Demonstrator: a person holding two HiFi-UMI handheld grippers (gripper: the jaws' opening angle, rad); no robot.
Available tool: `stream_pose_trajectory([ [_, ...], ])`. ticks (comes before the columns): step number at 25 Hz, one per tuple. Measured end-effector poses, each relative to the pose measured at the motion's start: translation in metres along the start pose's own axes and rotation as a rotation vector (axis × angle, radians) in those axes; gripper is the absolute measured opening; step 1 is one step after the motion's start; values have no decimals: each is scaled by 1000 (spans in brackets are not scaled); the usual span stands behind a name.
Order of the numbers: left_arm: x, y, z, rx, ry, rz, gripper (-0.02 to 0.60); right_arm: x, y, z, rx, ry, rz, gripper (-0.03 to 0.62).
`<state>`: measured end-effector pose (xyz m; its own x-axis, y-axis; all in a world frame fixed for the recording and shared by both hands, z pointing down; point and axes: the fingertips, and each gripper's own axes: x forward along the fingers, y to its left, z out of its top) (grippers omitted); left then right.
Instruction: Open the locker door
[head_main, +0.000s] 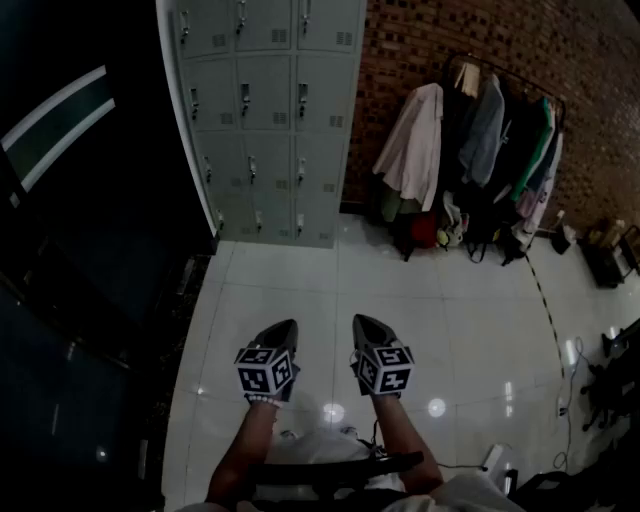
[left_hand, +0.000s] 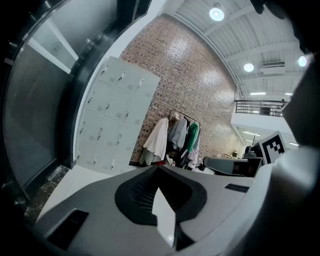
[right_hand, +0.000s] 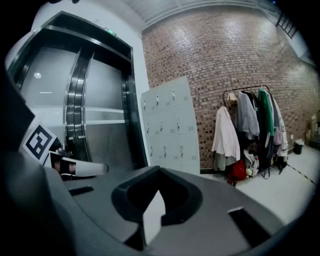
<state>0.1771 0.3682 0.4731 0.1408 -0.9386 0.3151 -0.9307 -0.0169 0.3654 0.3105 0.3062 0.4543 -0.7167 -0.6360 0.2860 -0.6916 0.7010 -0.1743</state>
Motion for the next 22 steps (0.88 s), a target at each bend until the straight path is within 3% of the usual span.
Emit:
stream_pose_trajectory([
  [13,-22,46,10,32,8,-37,-2,30,59,-9,4,3,4,11],
  [22,-31,74,9,-1,3,-35,-2,44,84,-12,-24,25,15,11],
])
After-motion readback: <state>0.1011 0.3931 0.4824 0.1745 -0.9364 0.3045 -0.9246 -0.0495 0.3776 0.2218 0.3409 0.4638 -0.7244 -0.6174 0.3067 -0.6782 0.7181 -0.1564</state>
